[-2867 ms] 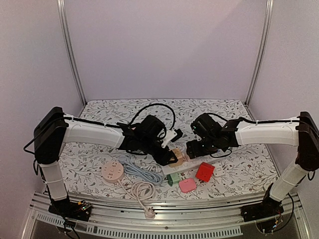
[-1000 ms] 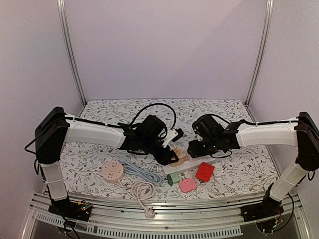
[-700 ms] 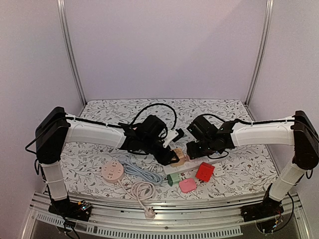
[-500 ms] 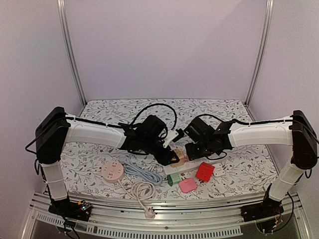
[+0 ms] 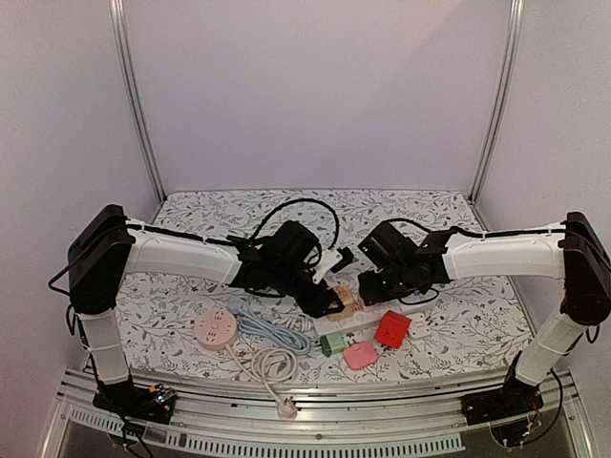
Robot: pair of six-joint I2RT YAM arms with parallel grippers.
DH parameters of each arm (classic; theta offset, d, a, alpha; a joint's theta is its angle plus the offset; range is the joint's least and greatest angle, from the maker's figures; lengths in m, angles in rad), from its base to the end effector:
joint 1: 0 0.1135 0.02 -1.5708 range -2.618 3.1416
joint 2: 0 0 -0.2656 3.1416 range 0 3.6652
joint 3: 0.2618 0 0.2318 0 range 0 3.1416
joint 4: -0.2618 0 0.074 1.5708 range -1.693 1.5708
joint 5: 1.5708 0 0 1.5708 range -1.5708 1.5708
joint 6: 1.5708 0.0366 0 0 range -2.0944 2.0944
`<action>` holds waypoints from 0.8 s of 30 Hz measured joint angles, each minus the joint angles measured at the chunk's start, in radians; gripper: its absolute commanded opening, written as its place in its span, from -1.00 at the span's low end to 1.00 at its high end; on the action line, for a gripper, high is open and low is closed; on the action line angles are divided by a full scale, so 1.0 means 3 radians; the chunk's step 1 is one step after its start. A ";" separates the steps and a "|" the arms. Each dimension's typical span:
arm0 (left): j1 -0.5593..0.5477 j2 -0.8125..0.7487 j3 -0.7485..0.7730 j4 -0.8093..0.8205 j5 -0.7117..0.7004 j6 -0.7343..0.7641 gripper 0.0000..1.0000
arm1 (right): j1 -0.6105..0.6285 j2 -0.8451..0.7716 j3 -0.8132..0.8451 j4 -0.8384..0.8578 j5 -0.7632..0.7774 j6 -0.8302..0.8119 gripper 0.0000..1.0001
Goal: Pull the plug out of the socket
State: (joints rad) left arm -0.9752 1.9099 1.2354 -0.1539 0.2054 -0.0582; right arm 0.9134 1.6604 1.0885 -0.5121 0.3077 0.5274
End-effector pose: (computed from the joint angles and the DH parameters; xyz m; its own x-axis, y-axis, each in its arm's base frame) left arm 0.2154 -0.3311 0.1901 -0.4643 0.5836 -0.6662 0.8622 0.4698 -0.1894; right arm 0.2015 0.2429 0.2111 -0.8028 -0.2550 -0.5390 -0.3053 0.9523 0.0041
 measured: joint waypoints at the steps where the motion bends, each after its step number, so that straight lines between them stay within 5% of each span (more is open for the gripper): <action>1: 0.0000 0.0000 0.0000 0.0000 0.0001 0.0001 -0.24 | -0.0025 -0.0019 -0.0020 0.0018 -0.0041 0.0010 -0.45; 13: -0.0003 0.0003 0.0000 0.0008 0.0014 -0.0006 -0.25 | -0.0122 -0.0121 -0.0135 0.0108 -0.0223 0.0042 -0.46; 24: -0.0022 0.0006 0.0000 0.0038 0.0074 -0.0013 -0.28 | 0.0145 -0.0055 0.0089 -0.0291 0.0193 0.0051 -0.46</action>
State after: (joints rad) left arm -0.9817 1.9118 1.2354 -0.1425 0.2276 -0.0620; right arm 0.9569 1.6440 1.1152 -0.5995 0.3656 0.5426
